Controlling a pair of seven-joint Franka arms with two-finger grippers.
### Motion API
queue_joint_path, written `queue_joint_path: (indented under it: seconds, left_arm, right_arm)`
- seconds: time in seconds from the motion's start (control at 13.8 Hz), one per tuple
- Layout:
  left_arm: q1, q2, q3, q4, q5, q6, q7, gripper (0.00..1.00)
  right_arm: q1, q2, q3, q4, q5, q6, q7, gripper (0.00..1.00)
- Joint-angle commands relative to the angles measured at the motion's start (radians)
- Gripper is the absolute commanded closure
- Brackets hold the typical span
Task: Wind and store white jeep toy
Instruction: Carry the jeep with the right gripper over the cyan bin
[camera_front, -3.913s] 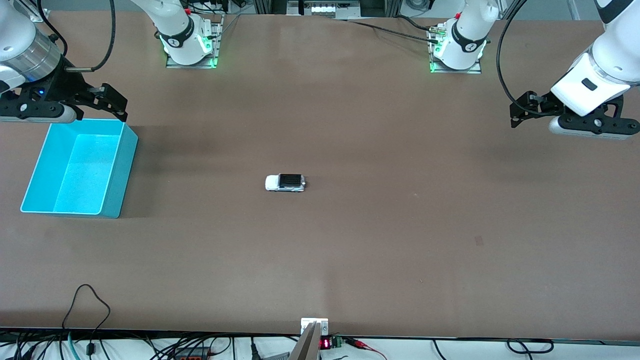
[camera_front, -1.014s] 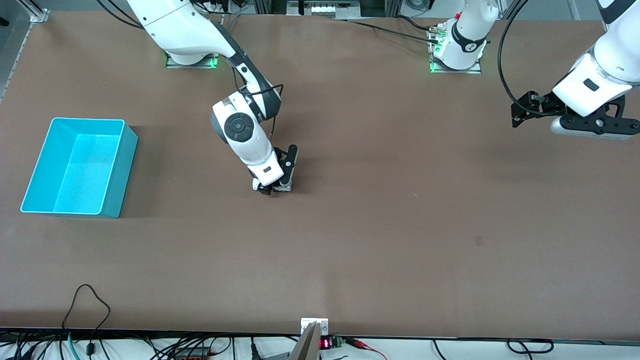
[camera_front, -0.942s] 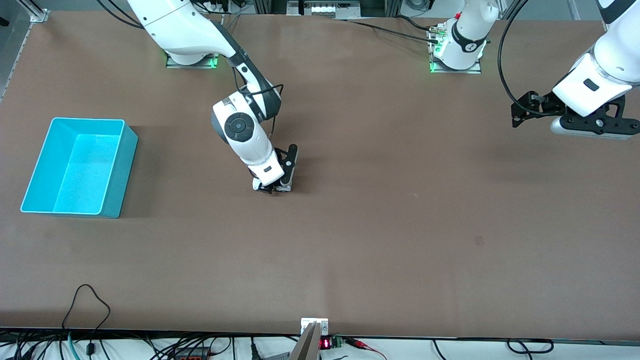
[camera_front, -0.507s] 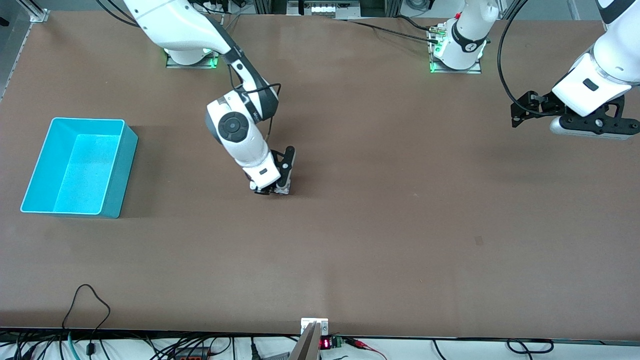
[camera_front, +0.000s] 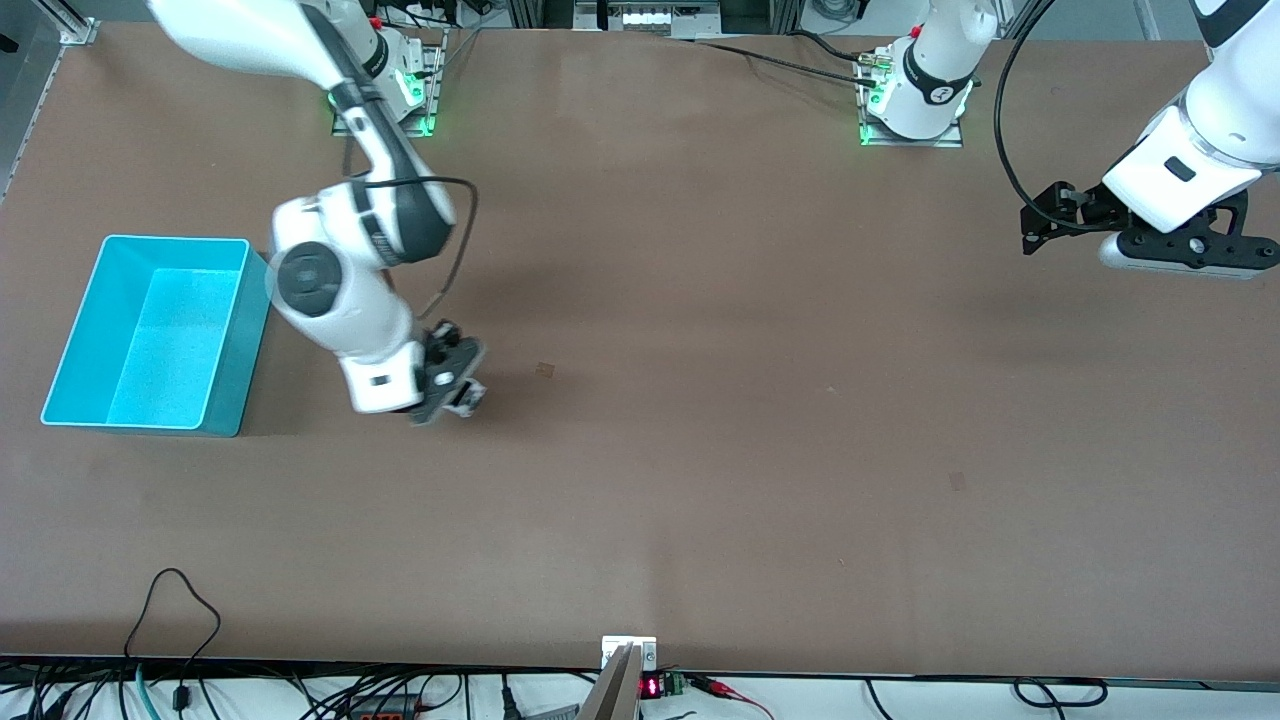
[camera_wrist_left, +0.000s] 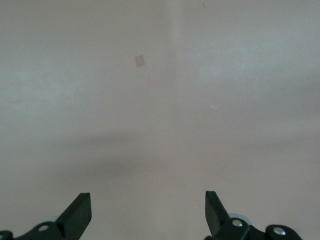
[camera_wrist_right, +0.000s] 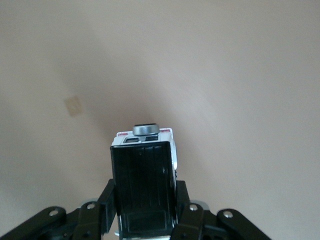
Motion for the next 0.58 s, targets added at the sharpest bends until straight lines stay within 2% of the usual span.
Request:
queue_joint_path:
  seconds: [0.0,0.36,0.51]
  left_arm:
    - [-0.002,-0.003,-0.001,0.014,0.005,-0.018,-0.007,0.0]
    - [-0.007,0.004,-0.01,0.026,0.007,-0.021,-0.008,0.0]
    - [-0.005,0.003,-0.016,0.026,0.007,-0.03,-0.01,0.0]
  right_arm:
    - [-0.069,-0.063,0.012,-0.018,0.009,-0.074,0.127,1.0]
    - [-0.148,-0.114,-0.12,-0.031,-0.002,-0.195,0.2,1.0]
    - [-0.149,-0.131,-0.206,-0.06,-0.004,-0.203,0.212,1.0]
